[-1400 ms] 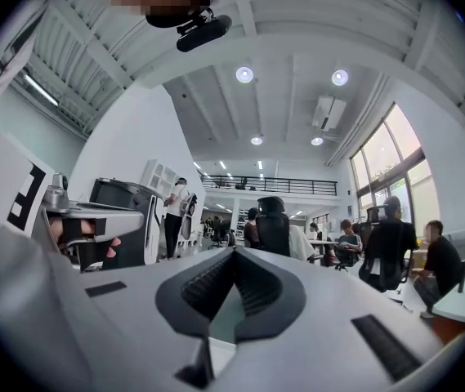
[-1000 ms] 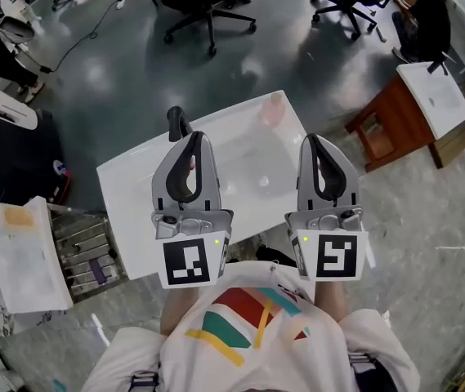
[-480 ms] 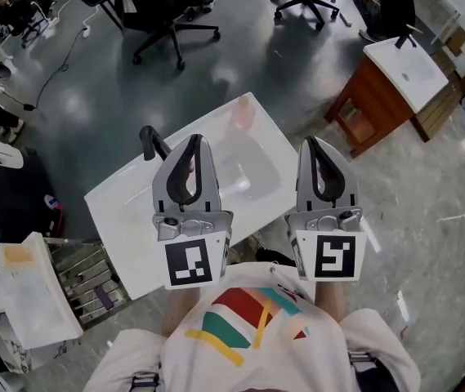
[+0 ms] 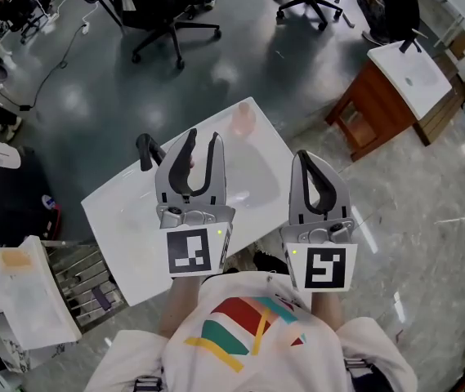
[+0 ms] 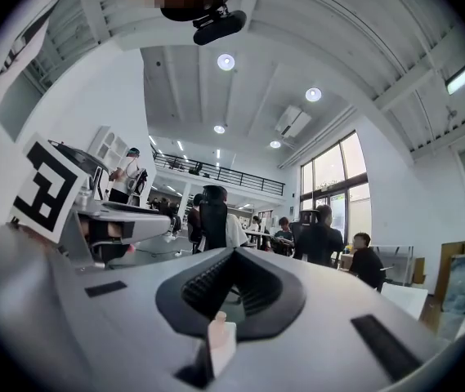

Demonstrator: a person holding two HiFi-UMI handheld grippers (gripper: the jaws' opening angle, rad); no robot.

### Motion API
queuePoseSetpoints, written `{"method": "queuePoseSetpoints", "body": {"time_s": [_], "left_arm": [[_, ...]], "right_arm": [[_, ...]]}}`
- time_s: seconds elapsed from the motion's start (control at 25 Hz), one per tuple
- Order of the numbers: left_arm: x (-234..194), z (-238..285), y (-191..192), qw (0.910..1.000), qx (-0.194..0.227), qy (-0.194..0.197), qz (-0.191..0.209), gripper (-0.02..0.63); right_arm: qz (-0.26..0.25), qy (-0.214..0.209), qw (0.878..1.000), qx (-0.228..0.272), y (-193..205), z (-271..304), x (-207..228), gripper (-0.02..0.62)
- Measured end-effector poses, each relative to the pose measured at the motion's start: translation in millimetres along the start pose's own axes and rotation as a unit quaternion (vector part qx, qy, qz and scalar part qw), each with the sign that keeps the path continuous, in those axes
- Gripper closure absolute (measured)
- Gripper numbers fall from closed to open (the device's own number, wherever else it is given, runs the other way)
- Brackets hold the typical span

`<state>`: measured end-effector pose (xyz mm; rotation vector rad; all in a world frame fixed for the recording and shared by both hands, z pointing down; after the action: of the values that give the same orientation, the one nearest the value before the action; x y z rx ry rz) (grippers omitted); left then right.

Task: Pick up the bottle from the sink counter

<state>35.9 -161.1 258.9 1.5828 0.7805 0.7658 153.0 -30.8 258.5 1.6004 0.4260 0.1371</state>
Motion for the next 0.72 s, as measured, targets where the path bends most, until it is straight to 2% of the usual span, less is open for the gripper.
{"method": "queuePoseSetpoints", "body": {"time_s": [0.2, 0.32, 0.72], "left_arm": [[-3.7, 39.4, 20.6, 0.9995, -0.024, 0.021, 0.002, 0.445], [-4.5, 61.5, 41.4, 0.9979, -0.057, 0.029, 0.002, 0.442], [4.2, 129.4, 133.3, 0.9839, -0.166, 0.065, -0.011, 0.293]], "right_arm": [[0.008, -0.005, 1.0, -0.022, 18.4, 12.9, 5.2, 0.583], [0.008, -0.002, 0.999, -0.037, 30.6, 21.1, 10.7, 0.583], [0.022, -0.006, 0.996, -0.089, 72.1, 44.5, 31.5, 0.583]]}}
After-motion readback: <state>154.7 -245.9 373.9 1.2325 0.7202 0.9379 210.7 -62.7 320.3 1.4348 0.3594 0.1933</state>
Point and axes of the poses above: the fingertips, and each gripper's own axes: z forward along the fingers, x to its right, y out of its underside, the point moved 7 cm from there along -z, backward along the fingers, and after that the axes turned 1 degree about x, right-handed, at the moved point
